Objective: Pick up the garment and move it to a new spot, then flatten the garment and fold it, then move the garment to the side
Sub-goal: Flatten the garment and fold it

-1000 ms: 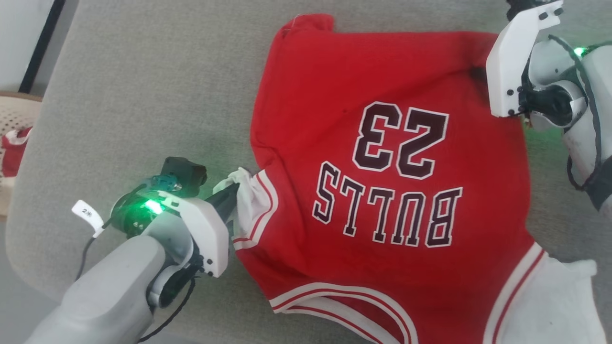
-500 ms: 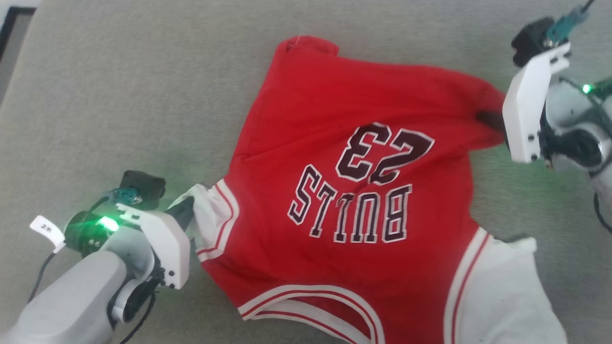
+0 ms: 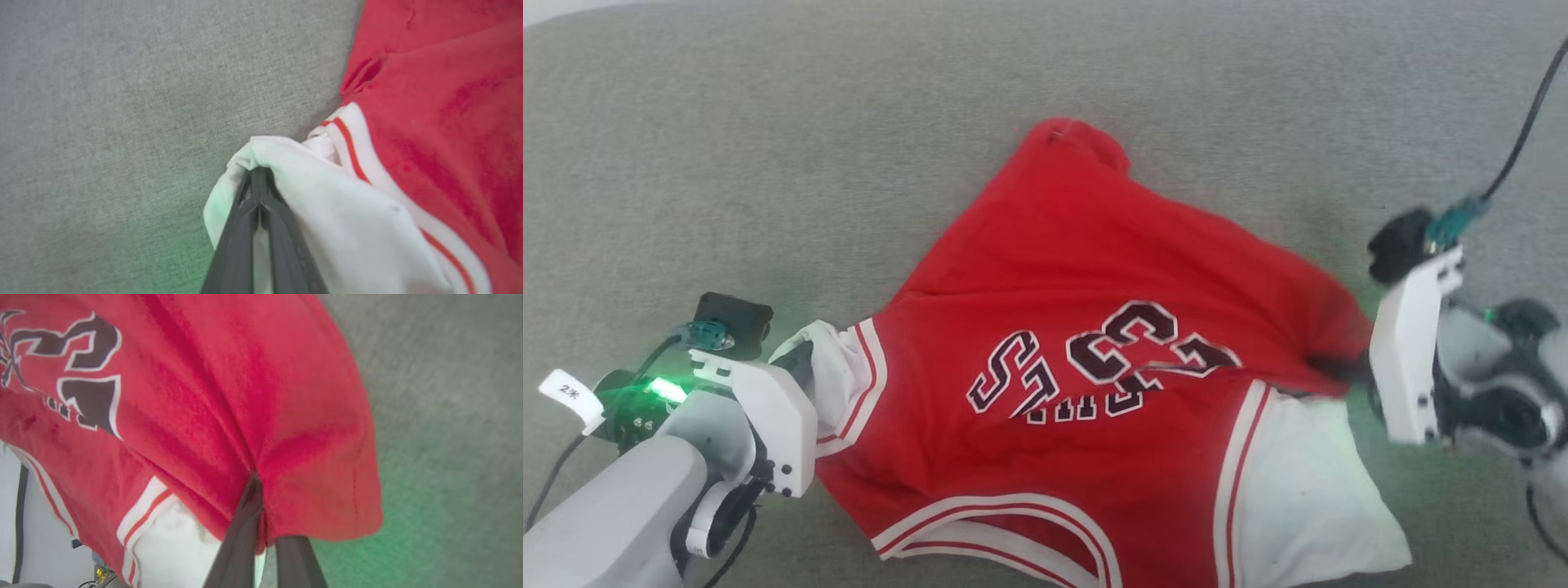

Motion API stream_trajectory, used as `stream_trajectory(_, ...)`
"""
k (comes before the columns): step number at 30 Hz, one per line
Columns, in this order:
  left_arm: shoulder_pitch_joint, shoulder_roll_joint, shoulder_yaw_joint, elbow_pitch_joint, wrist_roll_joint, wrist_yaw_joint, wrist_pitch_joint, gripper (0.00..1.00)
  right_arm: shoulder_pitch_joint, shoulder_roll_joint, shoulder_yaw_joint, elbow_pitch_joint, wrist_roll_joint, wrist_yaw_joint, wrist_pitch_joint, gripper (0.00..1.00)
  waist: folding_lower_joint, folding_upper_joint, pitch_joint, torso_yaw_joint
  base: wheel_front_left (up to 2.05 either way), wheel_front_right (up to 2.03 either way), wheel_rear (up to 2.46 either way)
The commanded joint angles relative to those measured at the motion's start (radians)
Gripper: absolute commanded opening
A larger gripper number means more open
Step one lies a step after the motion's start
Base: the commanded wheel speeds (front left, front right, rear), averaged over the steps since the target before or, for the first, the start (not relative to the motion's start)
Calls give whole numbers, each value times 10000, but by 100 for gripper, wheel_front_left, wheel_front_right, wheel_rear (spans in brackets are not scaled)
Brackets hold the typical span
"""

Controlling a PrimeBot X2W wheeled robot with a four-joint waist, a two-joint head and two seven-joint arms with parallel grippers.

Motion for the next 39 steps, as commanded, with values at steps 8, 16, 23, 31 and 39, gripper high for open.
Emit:
stream_trajectory(8, 49, 193, -68, -283, 5, 3, 182, 0, 2719, 471, -1181, -1267, -380, -16, 501, 0, 0, 0, 64, -315, 0, 0, 0)
stream_trajectory(16, 34, 194, -119, -262, 34, -91, 88, 0, 3949, 1566, -1822, -977, -1591, -27, 522, 40, 0, 0, 253, -325, 0, 0, 0)
stream_trajectory(23, 244, 149, -186, -142, -65, -107, -14, 0, 3767, 1951, -2359, -1106, -2169, -68, 207, 100, 0, 0, 136, -208, 0, 0, 0)
stream_trajectory(31, 328, 118, -268, -296, -34, -71, -50, 0, 3532, 2069, -3584, -2818, -2162, -16, 266, 100, 0, 0, 50, -5, 0, 0, 0)
stream_trajectory(39, -22, -220, -343, -312, 86, -80, -80, 0, 2018, 2356, -3942, -3292, -2657, -15, -9, 100, 0, 0, 272, 450, 0, 0, 0)
